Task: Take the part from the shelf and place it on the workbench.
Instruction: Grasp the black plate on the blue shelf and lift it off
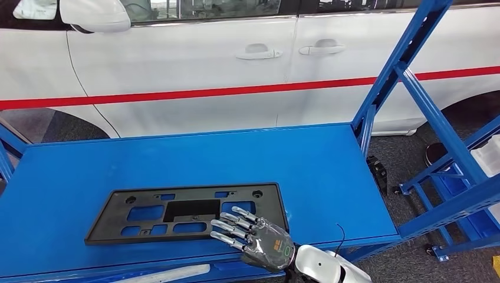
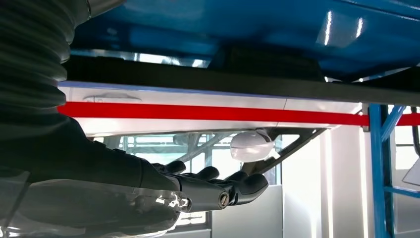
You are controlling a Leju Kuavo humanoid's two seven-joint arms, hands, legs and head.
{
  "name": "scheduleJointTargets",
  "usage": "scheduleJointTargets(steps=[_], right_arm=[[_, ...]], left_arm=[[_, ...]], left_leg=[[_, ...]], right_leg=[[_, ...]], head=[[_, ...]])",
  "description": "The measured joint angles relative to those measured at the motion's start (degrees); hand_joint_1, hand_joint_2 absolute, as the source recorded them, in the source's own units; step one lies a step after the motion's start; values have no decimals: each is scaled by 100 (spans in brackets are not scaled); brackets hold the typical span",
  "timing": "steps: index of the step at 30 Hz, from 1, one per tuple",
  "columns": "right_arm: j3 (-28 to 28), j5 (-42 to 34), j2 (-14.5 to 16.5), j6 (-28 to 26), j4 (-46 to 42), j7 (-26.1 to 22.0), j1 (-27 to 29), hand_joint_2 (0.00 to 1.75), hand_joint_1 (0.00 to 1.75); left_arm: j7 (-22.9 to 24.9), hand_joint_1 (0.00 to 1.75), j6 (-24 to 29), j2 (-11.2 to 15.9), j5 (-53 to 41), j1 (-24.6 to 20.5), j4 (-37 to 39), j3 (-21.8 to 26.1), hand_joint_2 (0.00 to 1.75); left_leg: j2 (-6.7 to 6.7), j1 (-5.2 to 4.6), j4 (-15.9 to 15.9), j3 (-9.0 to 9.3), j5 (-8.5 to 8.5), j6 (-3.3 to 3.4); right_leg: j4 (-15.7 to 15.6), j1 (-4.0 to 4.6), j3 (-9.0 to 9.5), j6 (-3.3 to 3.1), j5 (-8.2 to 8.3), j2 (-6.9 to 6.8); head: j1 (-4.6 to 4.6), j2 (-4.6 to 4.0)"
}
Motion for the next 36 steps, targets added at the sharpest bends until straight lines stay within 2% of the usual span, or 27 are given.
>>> scheduleJointTargets(steps=[1,2,3,4,5,6,7,9,11,12,13,15,16,17,18,20,22,25,27,28,30,31,32,33,34,35,36], right_arm=[[28,11,2,-2,33,18,-8,175,0],[51,15,4,-2,61,32,-25,175,0],[70,13,5,-3,86,44,-52,175,0],[87,7,5,-5,111,59,-88,175,0],[102,-4,5,-10,135,73,-130,175,0],[115,-26,5,-26,162,88,-169,175,0],[125,-50,5,-50,189,98,-200,175,0],[144,-90,5,-117,246,103,-227,175,0],[170,-111,-24,-196,295,93,-240,175,0],[187,-124,-56,-243,315,90,-252,175,0],[203,-136,-99,-280,332,88,-263,175,0],[237,-159,-181,-331,362,83,-276,175,0],[251,-166,-206,-340,375,80,-277,175,0],[261,-172,-219,-350,386,78,-279,175,0],[268,-179,-221,-356,395,78,-283,175,0],[279,-214,-222,-374,403,75,-300,175,0],[288,-279,-222,-399,409,62,-319,175,0],[326,-388,-222,-421,440,-3,-360,175,0],[351,-441,-221,-426,471,-37,-399,175,0],[362,-459,-219,-425,488,-42,-421,175,0],[395,-482,-210,-417,534,-48,-456,175,0],[416,-486,-206,-413,561,-49,-465,175,0],[441,-487,-204,-410,589,-51,-471,175,0],[465,-487,-204,-406,610,-55,-481,175,0],[491,-488,-203,-401,627,-60,-500,175,0],[514,-491,-202,-396,640,-68,-528,175,0],[535,-500,-198,-392,655,-74,-563,175,0]], left_arm=[[3,0,3,-2,-9,2,0,6,0],[7,0,5,-5,-18,4,0,10,0],[10,0,8,-11,-24,4,0,12,0],[12,0,8,-17,-30,2,0,13,0],[12,0,8,-21,-36,-2,0,14,0],[12,0,8,-25,-48,-6,0,15,0],[12,0,7,-25,-62,-10,0,15,0],[10,0,4,-26,-92,-12,0,16,0],[1,0,2,-27,-126,-9,0,16,0],[-9,0,2,-28,-146,-10,0,16,0],[-19,0,1,-29,-166,-13,0,16,0],[-34,0,-3,-35,-191,-13,0,16,0],[-35,0,-4,-37,-198,-6,0,17,0],[-37,0,-5,-38,-202,3,0,18,0],[-38,0,-5,-38,-205,11,0,20,0],[-45,0,-5,-37,-223,12,0,23,0],[-58,0,-4,-37,-253,2,0,29,0],[-79,0,2,-45,-279,5,0,44,0],[-91,0,9,-56,-286,6,0,51,0],[-98,0,13,-62,-287,0,0,54,0],[-108,0,20,-63,-288,-10,0,60,0],[-109,0,20,-64,-289,-10,0,66,0],[-110,0,21,-66,-291,-9,0,76,0],[-109,0,21,-68,-295,-7,0,90,0],[-109,0,21,-73,-302,-6,0,106,0],[-109,0,21,-78,-310,-8,0,122,0],[-108,0,21,-83,-320,-12,0,133,0]], left_leg=[[-1,2,2,-2,0,-3],[-4,5,7,-1,-2,-10],[-10,12,15,4,-6,-23],[-16,18,25,9,-15,-45],[-23,17,37,6,-24,-78],[-28,14,49,-4,-28,-117],[-31,8,54,-17,-27,-159],[-34,5,36,-26,-10,-240],[-32,20,76,-39,-60,-303],[-29,25,214,-96,-160,-322],[-25,27,488,-217,-325,-330],[-21,17,1282,-579,-702,-335],[-21,13,1605,-729,-805,-334],[-21,7,1726,-786,-793,-325],[-21,0,1601,-727,-666,-305],[-22,-25,846,-373,-273,-231],[-23,-60,221,-92,-69,-166],[-27,-82,72,-44,-41,-101],[-33,-52,12,-22,7,-34],[-35,-34,-17,-13,31,-5],[-42,-33,-28,-18,45,18],[-46,-35,-27,-21,45,18],[-52,-35,-26,-19,43,15],[-60,-33,-24,-13,39,10],[-71,-32,-21,-2,33,-1],[-81,-31,-17,13,24,-17],[-89,-38,-13,20,15,-41]], right_leg=[[182,-31,-84,26,-22,-1],[154,-59,-68,47,64,-3],[-106,-85,63,62,245,-5],[-514,-108,263,74,458,-7],[-904,-109,455,72,600,-7],[-1198,-103,592,51,689,-4],[-1351,-88,654,24,708,0],[-1380,-52,645,-57,694,4],[-1414,-59,653,-147,716,-12],[-1434,-64,659,-195,728,-26],[-1450,-68,665,-235,736,-46],[-1450,-35,665,-279,730,-78],[-1449,-14,669,-288,726,-88],[-1447,5,676,-295,722,-93],[-1444,21,687,-299,717,-94],[-1435,41,710,-296,702,-94],[-1409,68,711,-267,683,-91],[-1411,72,700,-189,684,-92],[-1289,60,647,-126,578,-78],[-1081,48,553,-93,443,-68],[-359,-5,219,-30,78,-56],[-5,-30,52,-3,-45,-56],[197,-55,-47,20,-66,-56],[192,-77,-49,36,18,-57],[-44,-99,61,44,203,-60],[-455,-118,258,44,435,-64],[-845,-119,454,33,589,-68]], head=[[0,0],[0,0],[0,0],[0,1],[0,1],[-1,1],[-1,1],[-1,1],[-1,1],[-2,1],[-2,1],[-2,1],[-2,1],[-2,1],[-1,1],[-2,0],[-2,0],[-2,1],[-1,1],[-1,1],[0,1],[0,1],[0,1],[0,1],[0,1],[0,0],[0,0]])
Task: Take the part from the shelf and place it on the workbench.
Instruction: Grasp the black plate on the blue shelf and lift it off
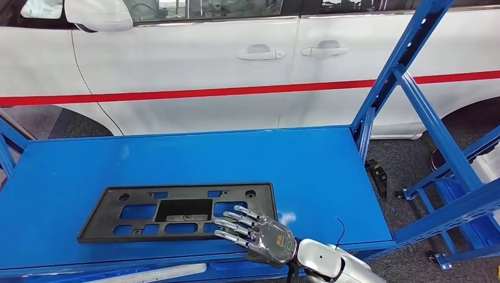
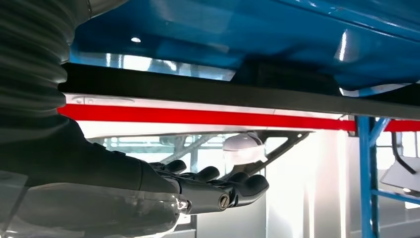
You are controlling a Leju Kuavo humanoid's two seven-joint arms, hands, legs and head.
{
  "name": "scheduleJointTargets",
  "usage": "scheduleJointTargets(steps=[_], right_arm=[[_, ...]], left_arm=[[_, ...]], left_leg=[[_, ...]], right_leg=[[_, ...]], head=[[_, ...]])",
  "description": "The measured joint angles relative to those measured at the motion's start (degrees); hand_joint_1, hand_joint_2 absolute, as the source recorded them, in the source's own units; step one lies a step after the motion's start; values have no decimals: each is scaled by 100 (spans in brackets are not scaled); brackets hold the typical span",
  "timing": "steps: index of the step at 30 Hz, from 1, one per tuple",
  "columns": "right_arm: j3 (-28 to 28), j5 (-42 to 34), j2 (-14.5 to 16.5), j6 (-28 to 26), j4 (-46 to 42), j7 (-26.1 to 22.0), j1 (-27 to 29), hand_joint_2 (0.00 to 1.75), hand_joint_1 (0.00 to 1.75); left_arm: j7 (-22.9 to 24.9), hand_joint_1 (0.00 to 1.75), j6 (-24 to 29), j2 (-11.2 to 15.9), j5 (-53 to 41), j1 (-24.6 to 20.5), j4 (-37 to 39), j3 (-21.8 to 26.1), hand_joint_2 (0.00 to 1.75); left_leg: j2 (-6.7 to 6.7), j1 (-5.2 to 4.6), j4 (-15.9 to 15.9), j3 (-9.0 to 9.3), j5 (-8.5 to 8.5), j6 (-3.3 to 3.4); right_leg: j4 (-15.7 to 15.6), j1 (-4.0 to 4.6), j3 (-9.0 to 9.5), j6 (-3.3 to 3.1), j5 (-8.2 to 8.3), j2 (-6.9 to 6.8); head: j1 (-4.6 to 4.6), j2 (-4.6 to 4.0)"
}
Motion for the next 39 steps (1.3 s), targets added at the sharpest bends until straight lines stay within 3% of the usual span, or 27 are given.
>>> scheduleJointTargets(steps=[2,6,8,10,11,12,13,15,17,20,22,23,25,26,27,28,30,32,36,38,39], right_arm=[[45,-27,11,-2,32,-8,-69,175,0],[100,-78,18,-7,74,-9,-162,175,0],[117,-97,1,-1,87,-9,-218,175,0],[138,-115,-36,12,101,-9,-263,175,0],[151,-126,-52,21,109,-9,-279,175,0],[165,-143,-58,37,117,-9,-295,175,0],[180,-162,-61,55,123,-12,-311,175,0],[214,-204,-61,84,132,-21,-350,175,0],[243,-225,-61,95,137,-26,-377,175,0],[268,-246,-61,96,144,-32,-397,175,0],[288,-295,-60,91,151,-51,-403,175,0],[298,-333,-58,89,153,-63,-405,175,0],[316,-496,-57,100,153,-124,-405,175,0],[324,-644,-57,132,145,-181,-402,175,0],[330,-836,-57,185,123,-254,-399,175,0],[333,-1028,-57,247,88,-324,-397,175,0],[328,-1286,-57,349,2,-411,-403,175,0],[319,-1355,-49,386,-64,-439,-418,175,0],[311,-1370,-39,395,-145,-448,-425,175,0],[306,-1375,-78,396,-177,-447,-430,175,0],[306,-1385,-111,403,-190,-450,-431,175,0]], left_arm=[[-1,0,0,-6,-15,-9,0,14,0],[-1,0,0,-7,-36,-12,0,20,0],[-2,0,-2,-7,-57,-23,0,20,0],[-2,0,-5,-9,-73,-26,0,20,0],[-2,0,-7,-9,-77,-21,0,20,0],[-2,0,-7,-9,-81,-16,0,21,0],[-2,0,-8,-9,-86,-14,0,21,0],[-1,0,-8,-8,-108,-21,0,22,0],[0,0,-9,-8,-126,-31,0,22,0],[5,0,-9,-14,-135,-21,0,22,0],[15,0,-10,-22,-149,-24,0,22,0],[21,0,-11,-26,-160,-35,0,23,0],[35,0,-12,-25,-184,-51,0,26,0],[44,0,-13,-25,-193,-55,0,31,0],[52,0,-14,-25,-204,-55,0,37,0],[58,0,-15,-26,-217,-55,0,45,0],[63,0,-18,-31,-236,-57,0,57,0],[64,0,-20,-38,-240,-62,0,63,0],[66,0,-20,-40,-240,-69,0,72,0],[66,0,-20,-40,-240,-74,0,84,0],[66,0,-20,-42,-240,-76,0,92,0]], left_leg=[[-10,-15,12,-17,-4,-68],[-7,2,76,-71,-52,-214],[6,7,539,-272,-343,-255],[14,2,1329,-639,-716,-277],[15,2,1628,-782,-807,-285],[15,2,1717,-827,-780,-286],[16,1,1579,-765,-646,-279],[8,1,792,-399,-242,-240],[-11,-16,184,-130,-32,-180],[-22,-32,63,-98,-3,-83],[-24,-15,22,-83,38,-9],[-27,-4,5,-79,56,21],[-30,-8,2,-91,66,44],[-31,-11,3,-93,66,46],[-33,-13,5,-92,64,44],[-36,-12,6,-85,61,41],[-42,-11,8,-60,49,21],[-42,-30,20,-66,38,-27],[-28,-33,45,-107,16,-162],[-8,-22,345,-226,-199,-220],[3,-17,698,-381,-398,-242]], right_leg=[[-505,22,223,-45,131,-2],[-594,49,221,-186,138,-20],[-632,34,234,-264,158,-64],[-630,60,233,-301,152,-98],[-628,73,234,-306,150,-109],[-624,83,238,-309,147,-115],[-621,88,244,-308,144,-118],[-607,92,258,-289,130,-118],[-576,115,252,-244,111,-107],[-569,124,236,-155,108,-97],[-428,101,175,-94,-8,-71],[-197,87,75,-69,-155,-49],[551,60,-259,-33,-525,-11],[887,49,-416,-20,-635,-2],[1052,41,-497,-11,-637,2],[984,33,-468,-10,-523,1],[275,26,-140,-37,-106,-11],[-385,55,161,-86,119,-40],[-589,79,219,-192,128,-46],[-631,55,235,-266,150,-72],[-637,56,239,-289,152,-91]], head=[[-1,0],[0,1],[-1,0],[-2,0],[-1,1],[-2,1],[-2,1],[-2,1],[-2,1],[-1,1],[-1,1],[-1,1],[0,1],[0,1],[0,1],[0,1],[0,1],[-1,1],[-1,1],[-2,1],[-2,1]])
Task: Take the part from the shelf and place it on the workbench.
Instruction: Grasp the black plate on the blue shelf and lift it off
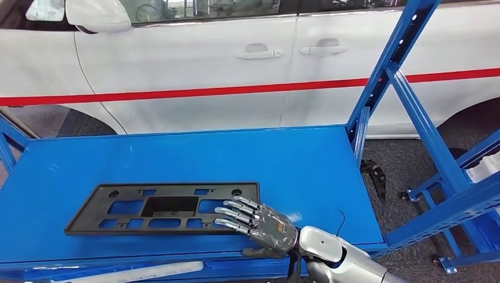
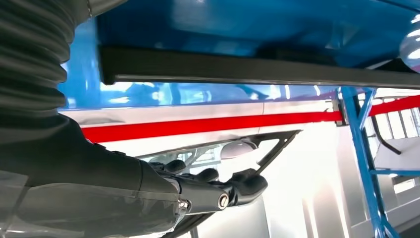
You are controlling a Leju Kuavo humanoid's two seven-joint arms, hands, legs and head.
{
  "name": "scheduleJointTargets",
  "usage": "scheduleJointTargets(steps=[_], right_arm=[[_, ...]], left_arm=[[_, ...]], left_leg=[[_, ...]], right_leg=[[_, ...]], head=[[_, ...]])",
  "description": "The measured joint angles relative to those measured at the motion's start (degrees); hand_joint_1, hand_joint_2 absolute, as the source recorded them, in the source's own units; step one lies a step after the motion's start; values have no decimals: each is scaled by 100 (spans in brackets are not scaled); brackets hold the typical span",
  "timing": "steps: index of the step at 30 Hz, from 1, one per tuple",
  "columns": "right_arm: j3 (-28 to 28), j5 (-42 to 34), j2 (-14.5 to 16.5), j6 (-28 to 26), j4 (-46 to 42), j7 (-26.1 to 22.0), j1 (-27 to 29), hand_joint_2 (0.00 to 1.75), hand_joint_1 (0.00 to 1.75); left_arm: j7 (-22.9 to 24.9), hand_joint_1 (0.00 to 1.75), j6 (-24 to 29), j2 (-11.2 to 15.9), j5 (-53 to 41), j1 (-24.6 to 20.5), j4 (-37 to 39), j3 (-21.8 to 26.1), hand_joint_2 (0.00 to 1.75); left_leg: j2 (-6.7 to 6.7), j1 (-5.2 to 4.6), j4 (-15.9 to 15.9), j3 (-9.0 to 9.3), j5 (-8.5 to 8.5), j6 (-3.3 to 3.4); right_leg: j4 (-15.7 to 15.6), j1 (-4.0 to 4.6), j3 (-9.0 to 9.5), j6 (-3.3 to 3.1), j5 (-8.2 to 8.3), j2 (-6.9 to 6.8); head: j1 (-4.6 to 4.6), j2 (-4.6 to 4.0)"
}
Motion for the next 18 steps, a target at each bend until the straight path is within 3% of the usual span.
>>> scheduleJointTargets(steps=[2,3,4,5,7,9,12,14,17,18], right_arm=[[3,-87,-54,55,-15,-30,4,175,0],[5,-176,-72,111,-25,-61,8,175,0],[4,-282,-79,172,-41,-94,11,175,0],[1,-386,-82,234,-70,-126,13,175,0],[-22,-535,-84,329,-155,-172,12,175,0],[-47,-600,-84,390,-244,-193,8,175,0],[-55,-551,-84,393,-342,-197,7,175,0],[-51,-380,-78,322,-381,-179,10,175,0],[-11,-95,-65,171,-403,-97,35,175,0],[12,-32,-65,133,-403,-69,51,175,0]], left_arm=[[1,0,-1,-3,0,3,0,17,0],[1,0,-1,-5,0,8,0,26,0],[2,0,-2,-5,-1,12,0,37,0],[3,0,-2,-5,-2,13,0,48,0],[4,0,-3,-3,-10,6,0,63,0],[6,0,-9,-2,-26,4,0,67,0],[8,0,-25,-5,-59,16,0,70,0],[10,0,-27,-9,-83,8,0,70,0],[16,0,-23,-9,-121,-18,0,71,0],[19,0,-22,-8,-131,-18,0,70,0]], left_leg=[[9,0,790,-366,-353,-30],[10,0,1022,-476,-405,-39],[11,0,1002,-471,-329,-38],[11,0,759,-358,-157,-30],[-5,-5,-62,31,230,9],[-26,-19,-560,252,389,73],[-30,-24,-635,266,412,177],[-30,-2,-674,279,443,252],[-32,-1,-683,276,455,296],[-34,-4,-682,277,453,297]], right_leg=[[2,13,-2,-19,-5,-16],[5,20,-1,-21,-6,-19],[9,24,2,-20,-9,-19],[14,26,8,-17,-14,-16],[38,36,17,11,-35,-7],[66,57,7,59,-52,10],[79,54,-9,138,-63,25],[298,35,-99,187,-229,49],[1380,2,-589,234,-751,87],[1654,-6,-720,240,-813,91]], head=[[-1,0],[-1,0],[-1,0],[-1,0],[-1,0],[1,0],[1,0],[1,0],[2,0],[2,0]])
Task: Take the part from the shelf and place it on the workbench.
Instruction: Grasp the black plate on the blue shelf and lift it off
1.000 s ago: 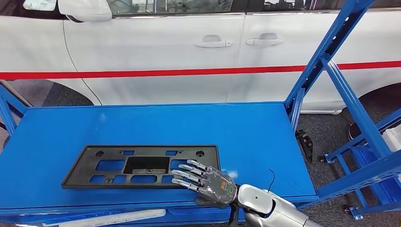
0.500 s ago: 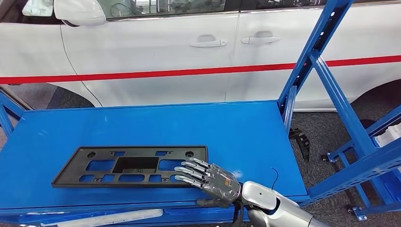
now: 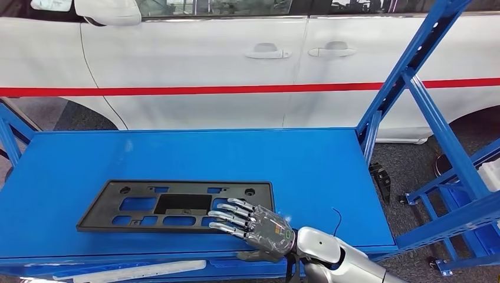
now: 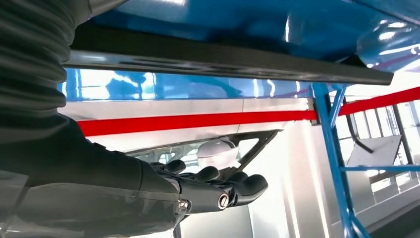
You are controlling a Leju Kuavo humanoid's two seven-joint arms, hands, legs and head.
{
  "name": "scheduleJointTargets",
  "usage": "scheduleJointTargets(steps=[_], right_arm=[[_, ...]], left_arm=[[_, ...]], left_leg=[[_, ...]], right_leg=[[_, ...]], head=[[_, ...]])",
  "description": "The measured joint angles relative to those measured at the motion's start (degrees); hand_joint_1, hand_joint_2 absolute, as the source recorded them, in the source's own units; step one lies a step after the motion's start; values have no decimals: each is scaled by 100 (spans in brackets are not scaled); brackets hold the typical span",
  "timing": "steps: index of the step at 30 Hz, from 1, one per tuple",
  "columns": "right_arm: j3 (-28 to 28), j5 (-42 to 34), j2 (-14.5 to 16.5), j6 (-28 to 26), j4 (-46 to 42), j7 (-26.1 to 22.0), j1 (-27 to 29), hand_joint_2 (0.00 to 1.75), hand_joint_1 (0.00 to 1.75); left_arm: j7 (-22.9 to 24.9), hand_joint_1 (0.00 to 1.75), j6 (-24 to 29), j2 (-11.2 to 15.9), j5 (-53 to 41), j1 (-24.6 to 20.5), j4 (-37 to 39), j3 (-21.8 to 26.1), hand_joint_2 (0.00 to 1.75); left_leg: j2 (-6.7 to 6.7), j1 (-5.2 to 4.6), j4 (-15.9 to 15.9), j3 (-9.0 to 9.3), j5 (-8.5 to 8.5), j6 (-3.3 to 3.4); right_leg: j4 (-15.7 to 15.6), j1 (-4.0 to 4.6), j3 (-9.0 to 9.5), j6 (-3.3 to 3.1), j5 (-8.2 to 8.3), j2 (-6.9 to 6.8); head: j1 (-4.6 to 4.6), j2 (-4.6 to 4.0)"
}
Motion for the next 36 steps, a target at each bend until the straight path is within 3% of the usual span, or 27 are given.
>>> scheduleJointTargets(steps=[1,2,4,5,7,10,12,14,15,16,17,20,22,24,26,27,29,30,31,32,33,35,36], right_arm=[[24,47,0,-33,0,20,14,175,0],[46,79,-1,-61,0,34,22,175,0],[79,110,0,-109,1,54,25,175,0],[89,118,1,-134,1,61,23,175,0],[104,160,0,-201,9,67,21,175,0],[139,265,-13,-357,52,71,17,175,0],[166,362,-41,-485,99,94,-1,175,0],[208,510,-61,-583,160,146,-17,175,0],[234,600,-64,-612,193,186,-19,175,0],[260,693,-64,-636,225,234,-22,175,0],[286,776,-64,-650,254,285,-30,175,0],[360,919,-64,-662,325,424,-82,175,0],[391,933,-64,-662,367,472,-117,175,0],[413,935,-64,-662,403,492,-148,175,0],[425,933,-63,-666,443,503,-174,175,0],[429,928,-60,-669,465,507,-188,175,0],[445,912,-55,-672,507,517,-210,175,0],[455,901,-54,-671,526,522,-215,175,0],[463,888,-54,-670,541,527,-216,175,0],[468,871,-54,-669,551,533,-221,175,0],[470,851,-54,-668,555,537,-232,175,0],[470,821,-54,-665,554,544,-274,175,0],[471,812,-54,-665,552,546,-300,175,0]], left_arm=[[2,0,0,1,-7,2,0,0,0],[4,0,0,1,-16,3,0,0,0],[13,0,-1,-1,-44,-1,0,0,0],[21,0,-1,-1,-64,-5,0,0,0],[39,0,-3,-2,-103,-13,0,-1,0],[71,0,-12,5,-157,-26,0,-3,0],[83,0,-27,14,-186,-38,0,-4,0],[87,0,-50,16,-208,-45,0,-5,0],[86,0,-61,17,-216,-45,0,-5,0],[81,0,-68,21,-225,-43,0,-6,0],[70,0,-79,27,-228,-42,0,-6,0],[-14,0,-136,54,-214,-54,0,-4,0],[-56,0,-170,60,-196,-60,0,-4,0],[-72,0,-190,58,-188,-59,0,-4,0],[-104,0,-202,58,-191,-67,0,-4,0],[-127,0,-205,59,-199,-76,0,-4,0],[-172,0,-205,62,-221,-92,0,-3,0],[-191,0,-201,63,-233,-94,0,-3,0],[-208,0,-196,64,-239,-92,0,-2,0],[-221,0,-187,64,-244,-90,0,-2,0],[-231,0,-180,64,-246,-88,0,-2,0],[-242,0,-172,59,-247,-88,0,-2,0],[-244,0,-171,56,-247,-89,0,-2,0]], left_leg=[[-2,-2,2,5,-3,-2],[-5,-3,3,14,-6,-6],[-8,-5,4,36,-18,-25],[-8,-14,10,34,-26,-44],[-1,-28,16,9,-28,-100],[19,-28,69,-18,-77,-199],[31,-26,471,-186,-341,-255],[38,-27,1233,-536,-718,-296],[40,-26,1546,-686,-823,-310],[41,-26,1668,-748,-815,-318],[42,-26,1559,-700,-695,-318],[28,-32,414,-165,-147,-266],[12,-46,40,-8,-45,-197],[11,-54,13,-8,-31,-119],[4,-37,-19,8,1,-45],[1,-23,-33,14,16,-18],[-8,-22,-34,8,23,6],[-14,-26,-32,8,22,10],[-21,-28,-31,10,20,12],[-29,-30,-30,18,16,10],[-37,-31,-29,32,11,5],[-44,-43,-27,56,-4,-19],[-44,-51,-23,51,-9,-40]], right_leg=[[54,-4,-32,-2,58,1],[-127,-4,45,-14,222,0],[-898,6,407,-70,633,-15],[-1250,24,571,-100,752,-28],[-1562,62,699,-139,786,-48],[-1631,43,701,-192,806,-49],[-1678,9,723,-243,830,-77],[-1679,19,723,-266,829,-98],[-1678,23,723,-268,827,-105],[-1675,26,724,-268,826,-109],[-1671,27,727,-266,824,-110],[-1639,36,741,-222,796,-96],[-1614,56,733,-173,780,-83],[-1614,61,727,-120,781,-79],[-1480,46,668,-71,671,-64],[-1254,35,571,-52,527,-49],[-516,6,247,-22,162,-22],[-170,-6,87,-12,45,-15],[9,-12,-1,-8,33,-13],[-32,-13,12,-14,132,-13],[-294,-12,129,-31,324,-15],[-1072,13,496,-93,711,-38],[-1375,33,630,-123,802,-54]], head=[[0,0],[0,0],[0,0],[0,0],[-1,0],[-1,-1],[-2,0],[-2,0],[-2,0],[-2,0],[-2,0],[-2,0],[-1,0],[-1,0],[0,0],[0,0],[0,0],[0,0],[0,0],[0,0],[0,0],[0,0],[0,0]])
